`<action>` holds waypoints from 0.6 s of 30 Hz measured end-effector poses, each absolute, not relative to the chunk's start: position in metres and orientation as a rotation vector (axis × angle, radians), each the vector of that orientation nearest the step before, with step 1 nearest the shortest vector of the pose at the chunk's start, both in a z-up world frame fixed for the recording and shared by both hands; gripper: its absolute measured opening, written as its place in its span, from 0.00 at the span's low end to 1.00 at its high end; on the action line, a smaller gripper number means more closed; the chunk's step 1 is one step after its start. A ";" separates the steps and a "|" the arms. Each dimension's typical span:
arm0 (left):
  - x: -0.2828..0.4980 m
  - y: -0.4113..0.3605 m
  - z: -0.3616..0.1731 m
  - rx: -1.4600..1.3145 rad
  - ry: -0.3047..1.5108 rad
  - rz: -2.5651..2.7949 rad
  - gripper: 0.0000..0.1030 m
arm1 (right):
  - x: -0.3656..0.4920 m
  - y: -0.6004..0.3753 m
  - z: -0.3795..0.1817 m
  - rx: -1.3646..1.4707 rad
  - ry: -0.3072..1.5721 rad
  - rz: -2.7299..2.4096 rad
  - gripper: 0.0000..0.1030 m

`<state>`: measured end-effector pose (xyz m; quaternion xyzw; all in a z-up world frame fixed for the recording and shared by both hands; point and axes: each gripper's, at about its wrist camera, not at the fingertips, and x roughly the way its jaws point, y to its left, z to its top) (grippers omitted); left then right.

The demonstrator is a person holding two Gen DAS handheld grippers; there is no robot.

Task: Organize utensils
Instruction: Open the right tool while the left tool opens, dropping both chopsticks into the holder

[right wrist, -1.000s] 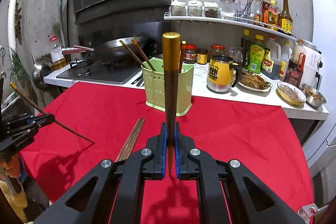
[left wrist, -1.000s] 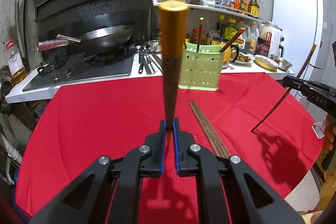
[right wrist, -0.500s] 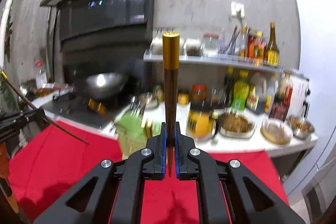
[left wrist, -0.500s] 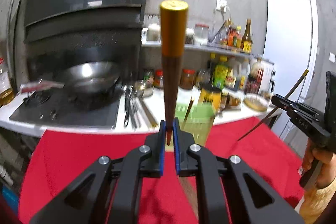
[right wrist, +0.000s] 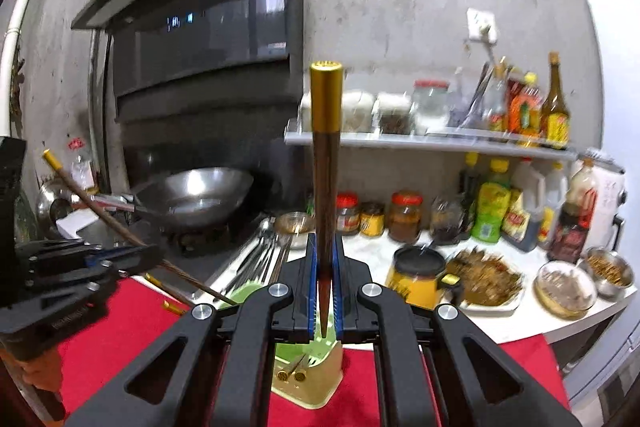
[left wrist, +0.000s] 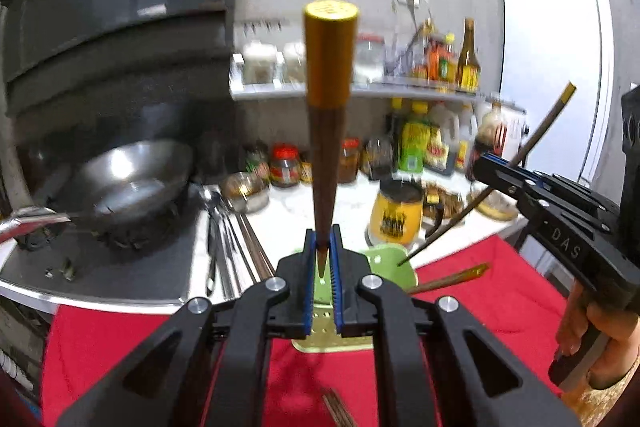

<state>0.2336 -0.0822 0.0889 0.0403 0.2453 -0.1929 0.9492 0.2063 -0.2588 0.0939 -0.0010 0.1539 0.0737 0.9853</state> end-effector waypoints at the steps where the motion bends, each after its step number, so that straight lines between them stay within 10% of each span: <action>1: 0.239 -0.084 0.084 0.089 0.512 -0.390 0.06 | 0.214 -0.258 0.087 0.002 0.333 0.154 0.06; 18: 0.248 -0.074 0.094 0.077 0.471 -0.330 0.21 | 0.208 -0.277 0.089 0.040 0.349 0.122 0.45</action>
